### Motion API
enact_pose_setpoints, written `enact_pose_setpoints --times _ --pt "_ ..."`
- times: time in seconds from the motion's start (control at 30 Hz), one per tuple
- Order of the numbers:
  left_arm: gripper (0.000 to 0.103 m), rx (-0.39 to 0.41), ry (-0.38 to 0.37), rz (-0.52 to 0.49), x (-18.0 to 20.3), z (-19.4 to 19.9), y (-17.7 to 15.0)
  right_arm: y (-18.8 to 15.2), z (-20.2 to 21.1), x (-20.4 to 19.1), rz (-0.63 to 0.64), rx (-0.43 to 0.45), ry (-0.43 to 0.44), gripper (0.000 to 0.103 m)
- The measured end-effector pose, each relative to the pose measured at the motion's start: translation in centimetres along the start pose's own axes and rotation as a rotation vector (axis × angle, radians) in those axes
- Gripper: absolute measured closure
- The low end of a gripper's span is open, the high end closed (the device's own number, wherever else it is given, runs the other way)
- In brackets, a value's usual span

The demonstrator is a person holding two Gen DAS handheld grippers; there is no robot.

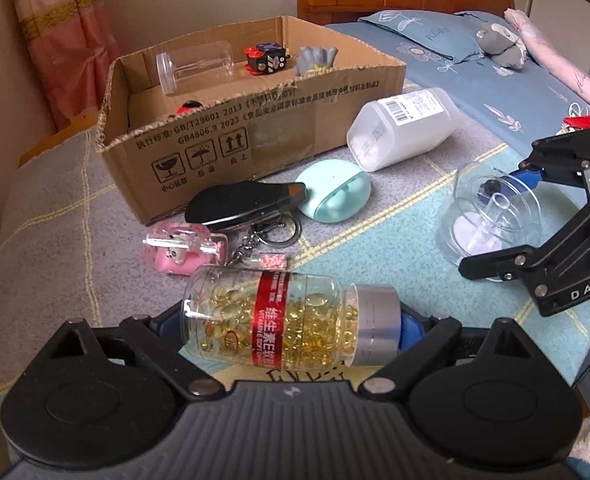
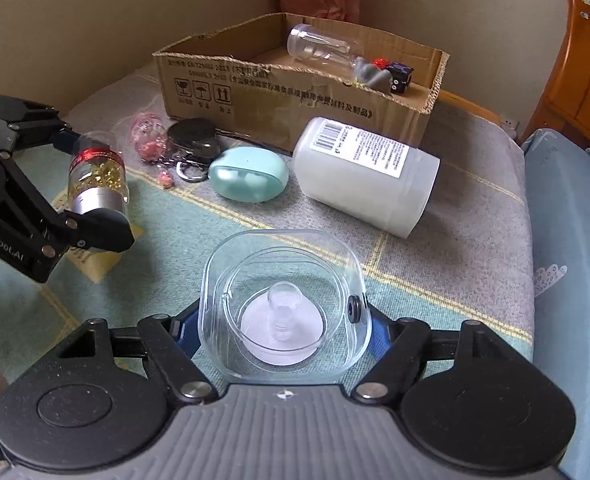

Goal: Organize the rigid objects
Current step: 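Grasp the capsule bottle with the left tool while the right tool grasps the clear container, then carry the capsule bottle and clear container over the box and release both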

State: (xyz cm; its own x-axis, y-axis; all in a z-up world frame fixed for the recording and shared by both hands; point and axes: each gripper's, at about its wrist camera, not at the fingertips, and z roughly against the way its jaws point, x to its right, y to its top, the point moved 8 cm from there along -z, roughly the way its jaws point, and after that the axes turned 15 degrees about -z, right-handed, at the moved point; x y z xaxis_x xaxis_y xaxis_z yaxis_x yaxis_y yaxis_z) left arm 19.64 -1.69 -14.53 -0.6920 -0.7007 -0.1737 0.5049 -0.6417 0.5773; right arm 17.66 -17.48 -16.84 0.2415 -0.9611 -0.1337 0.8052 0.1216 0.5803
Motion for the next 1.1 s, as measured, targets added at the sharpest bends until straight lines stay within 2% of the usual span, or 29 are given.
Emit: enact_pose_setpoints --times 0.27,0.63,0.8,1.1 --pt "0.008 0.022 0.002 -0.007 -0.9 2.3 1.7 1.5 2.6 -0.6 0.026 0.022 0.05 0.023" --pt "0.008 0.094 0.055 -0.026 -5.1 4.0 8.3 7.5 5.9 -1.2 0.087 0.136 0.089 0.023" --pt "0.008 0.111 0.076 -0.058 -7.1 2.8 11.8 10.6 6.2 -1.2 0.106 0.178 0.098 0.023" --pt "0.008 0.073 0.095 -0.04 -11.0 -2.1 15.3 14.4 5.5 -0.5 0.127 0.198 0.094 0.023"
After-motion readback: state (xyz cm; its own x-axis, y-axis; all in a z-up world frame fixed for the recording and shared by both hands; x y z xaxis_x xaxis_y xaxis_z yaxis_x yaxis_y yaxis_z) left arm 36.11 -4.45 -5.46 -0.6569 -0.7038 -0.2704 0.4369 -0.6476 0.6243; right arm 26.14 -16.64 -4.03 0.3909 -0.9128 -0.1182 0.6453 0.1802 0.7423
